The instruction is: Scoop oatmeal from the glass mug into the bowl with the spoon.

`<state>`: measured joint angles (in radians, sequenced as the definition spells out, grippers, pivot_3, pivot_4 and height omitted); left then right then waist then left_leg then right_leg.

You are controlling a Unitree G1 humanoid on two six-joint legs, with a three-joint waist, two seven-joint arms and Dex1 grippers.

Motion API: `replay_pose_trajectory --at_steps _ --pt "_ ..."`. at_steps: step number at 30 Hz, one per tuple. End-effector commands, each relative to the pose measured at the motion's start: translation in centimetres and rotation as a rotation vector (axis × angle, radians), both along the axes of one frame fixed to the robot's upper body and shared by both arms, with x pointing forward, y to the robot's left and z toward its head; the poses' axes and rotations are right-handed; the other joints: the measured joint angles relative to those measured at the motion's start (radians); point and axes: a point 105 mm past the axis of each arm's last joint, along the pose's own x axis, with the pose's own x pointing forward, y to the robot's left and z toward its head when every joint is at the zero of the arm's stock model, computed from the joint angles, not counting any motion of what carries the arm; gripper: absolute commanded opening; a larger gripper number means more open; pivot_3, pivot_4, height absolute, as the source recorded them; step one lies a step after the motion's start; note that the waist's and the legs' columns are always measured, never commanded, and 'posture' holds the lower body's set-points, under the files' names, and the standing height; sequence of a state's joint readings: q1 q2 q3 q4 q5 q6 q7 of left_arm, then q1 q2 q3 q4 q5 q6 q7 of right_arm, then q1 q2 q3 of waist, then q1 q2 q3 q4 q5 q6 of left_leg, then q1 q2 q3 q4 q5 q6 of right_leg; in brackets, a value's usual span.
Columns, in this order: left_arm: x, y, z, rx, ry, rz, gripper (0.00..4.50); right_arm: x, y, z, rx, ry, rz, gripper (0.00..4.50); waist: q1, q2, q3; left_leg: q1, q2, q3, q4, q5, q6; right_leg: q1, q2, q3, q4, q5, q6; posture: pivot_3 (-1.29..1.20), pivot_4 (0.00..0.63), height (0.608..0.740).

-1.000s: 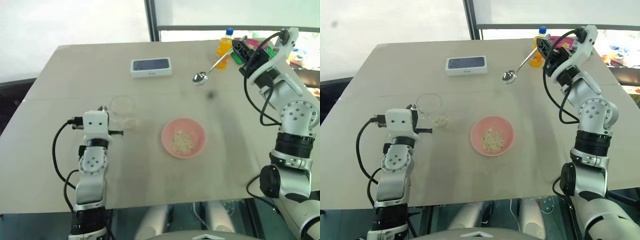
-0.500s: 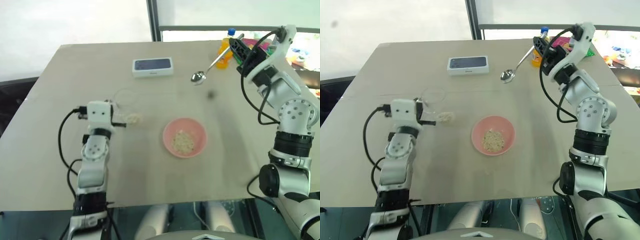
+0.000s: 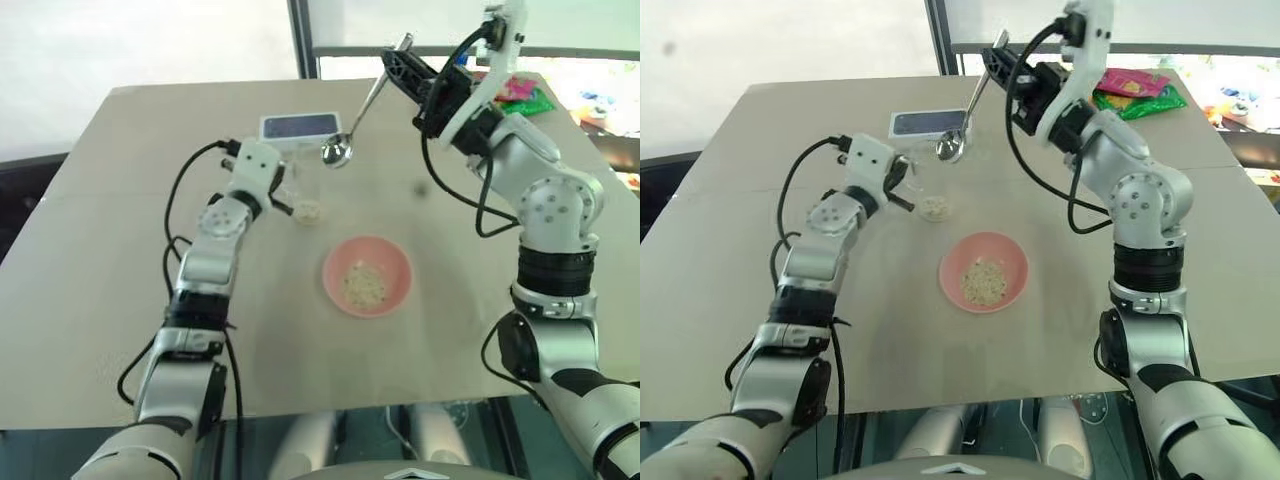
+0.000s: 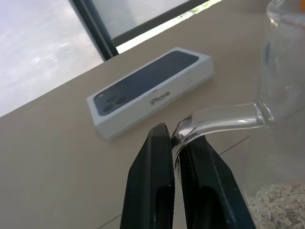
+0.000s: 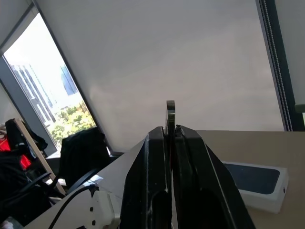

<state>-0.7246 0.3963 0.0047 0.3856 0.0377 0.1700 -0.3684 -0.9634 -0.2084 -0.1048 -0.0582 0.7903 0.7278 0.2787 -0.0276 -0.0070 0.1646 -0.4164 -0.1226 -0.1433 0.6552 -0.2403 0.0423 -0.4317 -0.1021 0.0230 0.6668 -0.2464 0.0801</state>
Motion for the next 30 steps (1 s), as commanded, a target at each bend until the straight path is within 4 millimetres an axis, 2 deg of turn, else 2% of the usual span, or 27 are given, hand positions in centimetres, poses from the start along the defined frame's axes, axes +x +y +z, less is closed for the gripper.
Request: replay_pose_trajectory --at_steps 1,9,16,19,26,29,30 --pt "0.3 -1.7 2.0 0.052 -0.085 -0.078 0.09 -0.3 0.0 1.5 -0.004 -0.105 -0.021 0.00 -0.005 0.000 0.000 0.000 0.000 0.000 0.000 0.000 0.000 0.000 -0.001 0.000 0.000 0.000 0.000 0.00 0.150 0.740" --pt "0.3 -3.3 3.6 0.098 -0.184 -0.151 0.09 -0.1 1.0 -0.5 -0.076 -0.121 -0.028 0.00 -0.019 0.000 0.000 0.000 0.000 0.000 0.000 0.000 0.000 -0.001 -0.001 0.001 0.002 0.000 0.000 0.00 0.150 0.740" --pt "-0.3 -4.5 5.2 0.107 -0.291 -0.223 0.09 0.5 1.8 -5.2 -0.282 -0.133 -0.040 0.00 -0.016 0.000 0.000 0.000 -0.001 0.000 0.002 0.001 -0.001 -0.002 0.000 0.001 0.006 0.000 0.000 0.00 0.150 0.740" --pt "-0.3 -4.8 5.4 0.113 -0.302 -0.246 0.09 0.8 1.8 -6.5 -0.333 -0.153 -0.054 0.00 -0.017 0.000 0.000 0.000 -0.001 0.000 0.005 0.001 -0.001 -0.002 0.000 0.001 0.008 0.000 0.000 0.00 0.150 0.740" --pt "-0.2 -5.0 5.1 0.125 -0.290 -0.263 0.09 0.6 2.0 -6.3 -0.353 -0.253 -0.069 0.00 -0.016 0.000 0.000 0.000 -0.001 0.000 0.011 0.001 -0.001 -0.001 0.001 0.002 0.013 0.000 0.000 0.00 0.150 0.740" --pt "-0.2 -5.1 5.0 0.123 -0.286 -0.264 0.09 0.7 2.0 -6.7 -0.332 -0.207 -0.060 0.00 -0.016 0.000 0.000 0.000 -0.001 0.000 0.011 0.001 -0.001 -0.001 0.001 0.002 0.013 0.000 0.000 0.00 0.150 0.740" --pt "-0.2 -5.1 5.0 0.122 -0.287 -0.264 0.09 0.8 2.0 -7.1 -0.299 -0.140 -0.046 0.00 -0.016 0.000 0.000 0.000 -0.001 0.000 0.011 0.001 -0.001 -0.001 0.001 0.002 0.013 0.000 0.000 0.00 0.150 0.740"
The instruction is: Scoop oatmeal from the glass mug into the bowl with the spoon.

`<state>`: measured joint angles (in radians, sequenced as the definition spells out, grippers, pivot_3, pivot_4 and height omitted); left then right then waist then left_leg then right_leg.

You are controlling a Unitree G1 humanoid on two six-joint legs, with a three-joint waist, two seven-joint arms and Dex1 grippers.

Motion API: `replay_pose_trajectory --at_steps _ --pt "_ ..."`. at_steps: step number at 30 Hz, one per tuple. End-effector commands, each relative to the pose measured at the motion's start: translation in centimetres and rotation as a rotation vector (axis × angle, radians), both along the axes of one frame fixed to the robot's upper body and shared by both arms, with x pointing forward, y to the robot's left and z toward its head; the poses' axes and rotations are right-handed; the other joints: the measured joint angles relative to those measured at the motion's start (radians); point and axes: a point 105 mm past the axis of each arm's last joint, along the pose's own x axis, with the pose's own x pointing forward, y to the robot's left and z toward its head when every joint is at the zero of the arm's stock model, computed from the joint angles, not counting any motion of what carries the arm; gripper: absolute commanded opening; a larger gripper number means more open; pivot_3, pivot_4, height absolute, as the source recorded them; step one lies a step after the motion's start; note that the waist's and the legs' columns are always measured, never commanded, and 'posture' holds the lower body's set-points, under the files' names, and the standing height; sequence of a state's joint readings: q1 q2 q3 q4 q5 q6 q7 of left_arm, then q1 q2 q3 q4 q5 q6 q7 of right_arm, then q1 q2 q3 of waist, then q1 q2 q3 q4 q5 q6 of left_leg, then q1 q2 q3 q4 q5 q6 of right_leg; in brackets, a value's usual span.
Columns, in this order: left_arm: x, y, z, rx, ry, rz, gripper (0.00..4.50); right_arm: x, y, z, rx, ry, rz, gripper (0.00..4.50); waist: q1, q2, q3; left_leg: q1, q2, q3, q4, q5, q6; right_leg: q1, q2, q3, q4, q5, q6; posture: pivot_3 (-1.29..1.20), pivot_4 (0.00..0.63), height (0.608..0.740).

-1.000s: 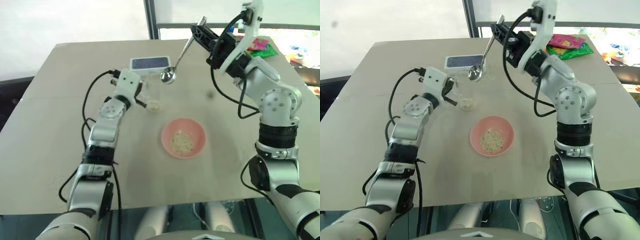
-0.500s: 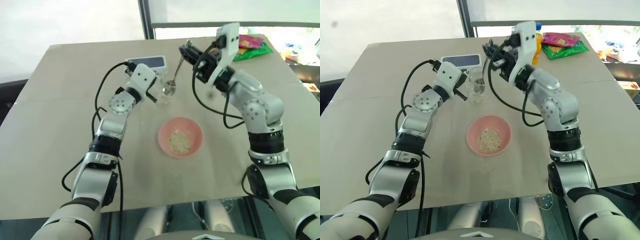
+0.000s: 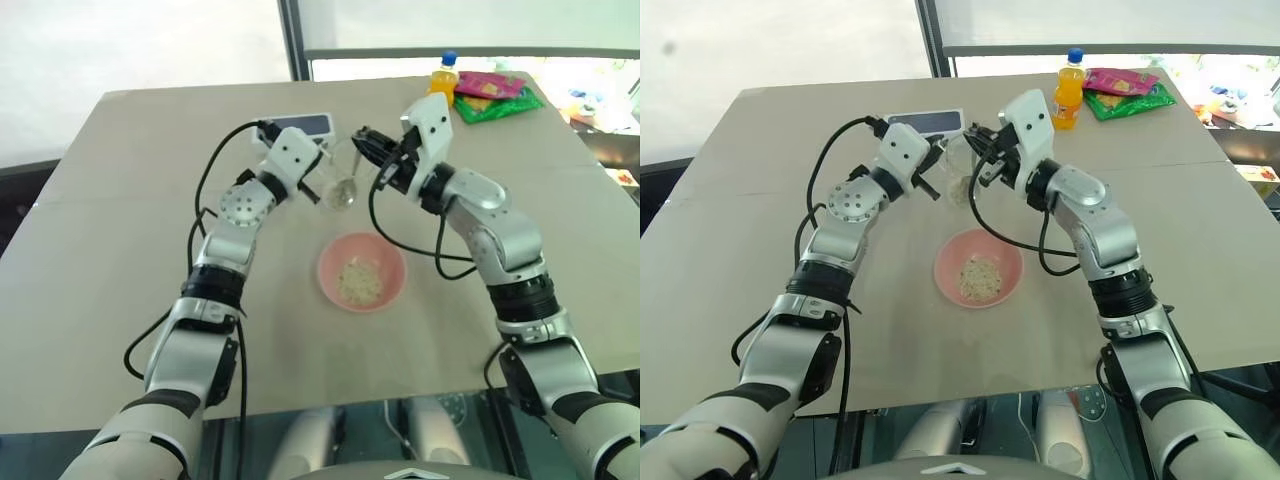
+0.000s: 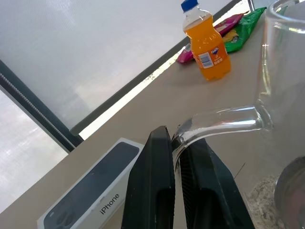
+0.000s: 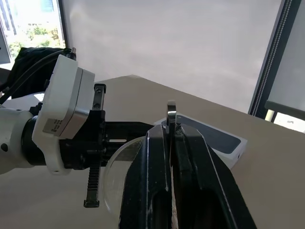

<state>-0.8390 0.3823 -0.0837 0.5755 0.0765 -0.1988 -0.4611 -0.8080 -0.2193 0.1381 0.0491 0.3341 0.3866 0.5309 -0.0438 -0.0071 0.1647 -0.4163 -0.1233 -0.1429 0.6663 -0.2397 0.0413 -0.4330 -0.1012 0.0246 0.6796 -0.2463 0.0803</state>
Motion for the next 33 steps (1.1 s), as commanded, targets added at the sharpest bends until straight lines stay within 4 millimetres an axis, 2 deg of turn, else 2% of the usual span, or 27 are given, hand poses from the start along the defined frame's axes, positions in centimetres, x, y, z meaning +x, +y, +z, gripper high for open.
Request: replay_pose_trajectory --at_steps 1,3,9,14,19,24,28,33 --pt "-0.2 -0.4 2.5 -0.023 -0.085 -0.019 0.09 -0.2 -0.2 0.1 0.121 0.116 0.013 0.00 0.000 0.000 0.000 0.000 0.000 0.000 0.000 0.000 0.000 0.000 0.000 0.000 0.000 0.000 0.000 0.00 0.150 0.740" --pt "-0.2 -0.3 2.6 -0.029 -0.087 -0.018 0.09 -0.1 -0.3 -0.3 0.184 0.199 0.014 0.00 0.000 0.000 0.000 0.000 0.000 0.000 0.000 0.000 0.000 0.000 0.000 0.000 0.000 0.000 0.000 0.00 0.150 0.740" --pt "-0.3 -0.4 2.0 -0.038 -0.068 -0.024 0.09 -0.3 0.3 -2.0 0.230 0.328 -0.003 0.00 0.000 0.000 0.000 0.000 0.000 0.000 0.000 0.000 0.000 0.000 0.000 0.000 0.000 0.000 0.000 0.00 0.150 0.740" --pt "-0.3 -0.1 1.7 -0.051 -0.059 -0.011 0.09 0.6 -0.8 -1.0 0.428 0.493 -0.033 0.00 0.001 0.000 0.000 0.000 0.000 0.000 0.000 0.000 0.000 0.000 0.000 0.000 0.001 0.000 0.000 0.00 0.150 0.740" --pt "-0.2 0.1 1.2 -0.051 -0.043 -0.005 0.09 1.8 -2.9 0.5 0.618 0.631 -0.049 0.00 0.000 0.000 0.000 0.000 0.000 0.000 0.000 0.000 0.000 0.000 0.000 0.000 0.001 0.000 0.000 0.00 0.150 0.740" --pt "-0.1 0.6 0.4 -0.044 -0.020 0.006 0.09 1.8 -4.4 2.0 0.715 0.704 -0.011 0.00 -0.001 0.000 0.000 0.000 0.000 0.000 0.000 0.000 0.000 0.000 0.000 0.001 0.001 0.000 0.000 0.00 0.150 0.740" --pt "-0.1 1.3 -0.3 -0.043 0.001 0.028 0.09 1.6 -5.3 2.2 0.776 0.779 0.010 0.00 -0.002 0.000 0.000 0.000 0.000 0.000 0.000 0.000 0.000 0.000 -0.001 0.001 0.001 0.000 0.000 0.00 0.150 0.740" --pt "0.0 2.3 -0.7 -0.054 0.012 0.055 0.09 1.6 -6.6 1.4 0.860 0.896 0.017 0.00 -0.001 0.000 0.000 0.000 0.000 0.000 0.000 0.000 0.000 0.000 -0.002 0.001 0.001 0.000 0.000 0.00 0.150 0.740"
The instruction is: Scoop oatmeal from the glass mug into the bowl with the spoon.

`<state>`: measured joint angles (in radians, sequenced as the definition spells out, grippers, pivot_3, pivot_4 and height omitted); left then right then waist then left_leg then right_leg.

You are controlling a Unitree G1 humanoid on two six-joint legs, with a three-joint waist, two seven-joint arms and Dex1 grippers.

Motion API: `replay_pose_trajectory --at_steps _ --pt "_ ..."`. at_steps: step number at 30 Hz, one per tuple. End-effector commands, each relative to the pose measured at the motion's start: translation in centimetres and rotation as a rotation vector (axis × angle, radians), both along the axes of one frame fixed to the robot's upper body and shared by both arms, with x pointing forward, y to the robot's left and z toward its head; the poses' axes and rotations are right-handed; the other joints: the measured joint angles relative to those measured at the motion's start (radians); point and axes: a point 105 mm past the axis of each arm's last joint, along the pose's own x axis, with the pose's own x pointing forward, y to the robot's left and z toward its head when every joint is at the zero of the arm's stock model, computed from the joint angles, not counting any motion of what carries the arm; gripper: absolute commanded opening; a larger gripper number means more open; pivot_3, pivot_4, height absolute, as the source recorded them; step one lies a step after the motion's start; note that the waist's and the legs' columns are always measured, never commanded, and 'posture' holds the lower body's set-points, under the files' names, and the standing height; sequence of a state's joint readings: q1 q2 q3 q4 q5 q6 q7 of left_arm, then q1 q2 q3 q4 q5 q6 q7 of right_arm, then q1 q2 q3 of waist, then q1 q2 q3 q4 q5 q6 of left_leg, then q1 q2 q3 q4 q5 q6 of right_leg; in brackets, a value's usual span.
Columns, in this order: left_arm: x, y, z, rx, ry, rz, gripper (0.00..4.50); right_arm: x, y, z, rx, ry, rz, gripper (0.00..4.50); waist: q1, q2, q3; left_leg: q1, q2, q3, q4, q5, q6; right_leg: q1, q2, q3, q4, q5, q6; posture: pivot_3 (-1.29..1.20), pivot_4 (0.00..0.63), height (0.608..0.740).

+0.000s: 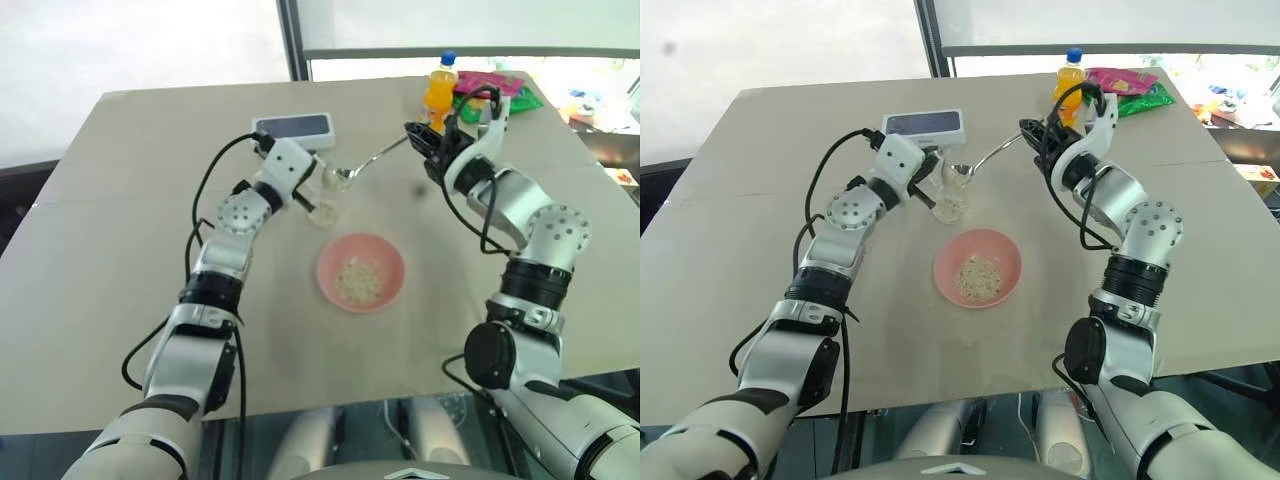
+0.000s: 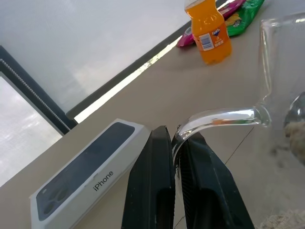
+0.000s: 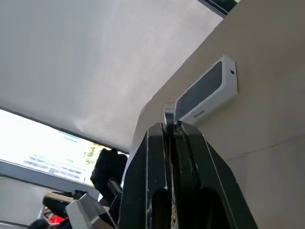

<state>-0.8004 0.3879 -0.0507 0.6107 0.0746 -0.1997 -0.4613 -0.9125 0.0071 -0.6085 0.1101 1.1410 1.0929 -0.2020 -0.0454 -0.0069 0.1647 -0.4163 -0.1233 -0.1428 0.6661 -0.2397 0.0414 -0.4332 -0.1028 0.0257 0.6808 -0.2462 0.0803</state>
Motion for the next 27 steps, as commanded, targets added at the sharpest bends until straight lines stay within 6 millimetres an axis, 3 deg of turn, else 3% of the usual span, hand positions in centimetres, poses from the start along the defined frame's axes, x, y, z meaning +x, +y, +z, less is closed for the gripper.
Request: replay_pose_trajectory --at_steps 1,16,21,27 --pt "-0.1 0.7 1.1 -0.032 -0.044 0.013 0.09 -0.6 0.0 1.5 0.079 0.002 0.053 0.00 0.000 0.000 0.000 0.000 0.000 0.000 0.000 0.000 0.000 0.000 0.000 0.000 0.000 0.000 0.000 0.00 0.150 0.740" --pt "-0.4 1.3 0.2 -0.047 -0.026 0.032 0.09 -0.1 -1.1 0.7 0.224 0.145 0.035 0.00 0.000 0.000 0.000 0.000 0.000 0.001 0.000 0.000 0.000 0.000 0.000 0.001 0.000 0.000 0.000 0.00 0.150 0.740" --pt "-0.4 1.3 0.2 -0.052 -0.027 0.033 0.09 -0.2 -0.8 0.2 0.200 0.147 0.034 0.00 0.000 0.000 0.000 0.000 0.000 0.001 0.000 0.000 0.000 0.000 0.000 0.001 0.000 0.000 0.000 0.00 0.150 0.740" --pt "-0.5 1.2 0.0 -0.058 -0.022 0.031 0.09 0.0 -0.9 1.1 0.189 0.089 0.017 0.00 0.000 0.000 0.000 0.000 0.000 0.001 0.001 0.000 0.000 0.000 0.001 0.001 0.001 0.000 0.000 0.00 0.150 0.740"
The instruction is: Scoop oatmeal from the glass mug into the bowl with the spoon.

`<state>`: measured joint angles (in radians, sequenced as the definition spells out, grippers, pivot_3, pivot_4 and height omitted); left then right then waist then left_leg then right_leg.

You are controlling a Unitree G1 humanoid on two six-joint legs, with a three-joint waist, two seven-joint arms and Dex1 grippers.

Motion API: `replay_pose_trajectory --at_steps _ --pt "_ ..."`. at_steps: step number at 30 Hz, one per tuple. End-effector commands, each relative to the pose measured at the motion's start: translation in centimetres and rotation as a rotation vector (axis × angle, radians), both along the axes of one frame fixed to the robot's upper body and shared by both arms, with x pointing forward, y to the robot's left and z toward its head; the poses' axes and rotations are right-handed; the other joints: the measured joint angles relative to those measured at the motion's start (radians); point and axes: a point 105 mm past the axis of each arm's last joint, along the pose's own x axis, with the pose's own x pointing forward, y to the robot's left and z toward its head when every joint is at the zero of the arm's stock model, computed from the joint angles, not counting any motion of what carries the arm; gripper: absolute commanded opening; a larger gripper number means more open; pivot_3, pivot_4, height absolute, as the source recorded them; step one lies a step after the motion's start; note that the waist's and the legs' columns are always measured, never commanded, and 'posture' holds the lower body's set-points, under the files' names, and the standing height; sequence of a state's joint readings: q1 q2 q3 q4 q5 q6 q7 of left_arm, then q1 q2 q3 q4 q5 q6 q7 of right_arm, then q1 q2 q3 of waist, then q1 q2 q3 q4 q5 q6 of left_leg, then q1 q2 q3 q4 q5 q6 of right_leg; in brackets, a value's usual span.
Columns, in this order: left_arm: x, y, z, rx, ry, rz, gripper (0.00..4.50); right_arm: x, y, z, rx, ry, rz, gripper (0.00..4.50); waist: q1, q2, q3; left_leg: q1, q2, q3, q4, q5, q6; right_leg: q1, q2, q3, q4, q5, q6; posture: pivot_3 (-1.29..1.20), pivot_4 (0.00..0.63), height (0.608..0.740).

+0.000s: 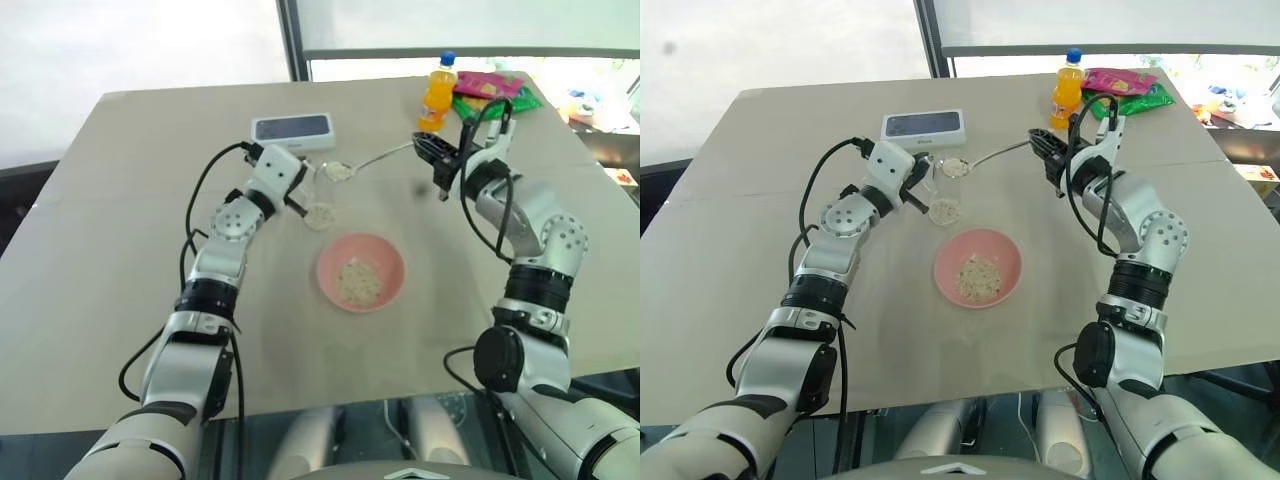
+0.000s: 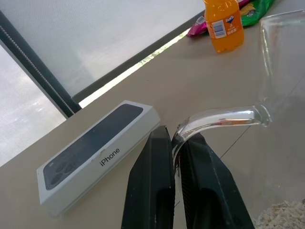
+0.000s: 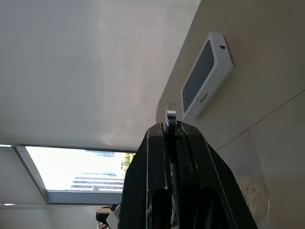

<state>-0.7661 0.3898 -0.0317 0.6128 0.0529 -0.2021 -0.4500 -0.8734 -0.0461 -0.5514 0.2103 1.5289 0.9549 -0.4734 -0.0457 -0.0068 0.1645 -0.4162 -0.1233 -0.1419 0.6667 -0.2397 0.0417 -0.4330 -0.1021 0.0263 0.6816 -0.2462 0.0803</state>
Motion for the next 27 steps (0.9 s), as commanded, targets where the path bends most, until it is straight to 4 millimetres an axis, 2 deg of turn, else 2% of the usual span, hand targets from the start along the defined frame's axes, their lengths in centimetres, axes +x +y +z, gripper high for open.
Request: replay_pose_trajectory --at_steps 1,7,16,21,27 --pt "-0.3 0.2 1.0 -0.021 -0.044 0.002 0.09 -0.3 -0.2 2.1 0.006 -0.099 -0.010 0.00 0.000 0.000 0.000 0.000 0.000 0.000 0.000 0.000 0.000 0.000 0.000 0.000 0.000 0.000 0.000 0.00 0.150 0.740" --pt "-0.3 0.2 0.8 -0.023 -0.038 0.002 0.09 -0.6 -0.6 2.5 -0.024 -0.174 -0.009 0.00 0.001 0.000 0.000 0.000 0.000 0.000 0.000 0.000 0.000 0.000 0.000 0.000 0.000 0.000 0.000 0.00 0.150 0.740" --pt "-0.3 1.0 0.2 -0.019 -0.020 0.021 0.09 -3.2 -1.8 2.9 -0.072 -0.287 0.129 0.00 0.001 0.000 0.000 0.000 0.000 0.000 0.000 0.000 0.000 0.000 -0.001 0.001 0.000 0.000 0.000 0.00 0.150 0.740" --pt "-0.3 1.1 0.0 -0.018 -0.014 0.026 0.09 -4.8 -1.7 1.8 -0.117 -0.271 0.211 0.00 0.002 0.000 0.000 0.000 0.001 0.001 0.000 0.000 0.000 0.000 -0.002 0.001 0.000 0.000 0.000 0.00 0.150 0.740" --pt "-0.3 1.1 -0.3 -0.018 -0.007 0.026 0.09 -6.7 -0.3 0.0 -0.203 -0.254 0.287 0.00 0.002 0.000 0.000 0.000 0.001 0.001 0.001 0.000 0.000 0.000 -0.002 0.001 0.000 0.000 0.001 0.00 0.150 0.740"
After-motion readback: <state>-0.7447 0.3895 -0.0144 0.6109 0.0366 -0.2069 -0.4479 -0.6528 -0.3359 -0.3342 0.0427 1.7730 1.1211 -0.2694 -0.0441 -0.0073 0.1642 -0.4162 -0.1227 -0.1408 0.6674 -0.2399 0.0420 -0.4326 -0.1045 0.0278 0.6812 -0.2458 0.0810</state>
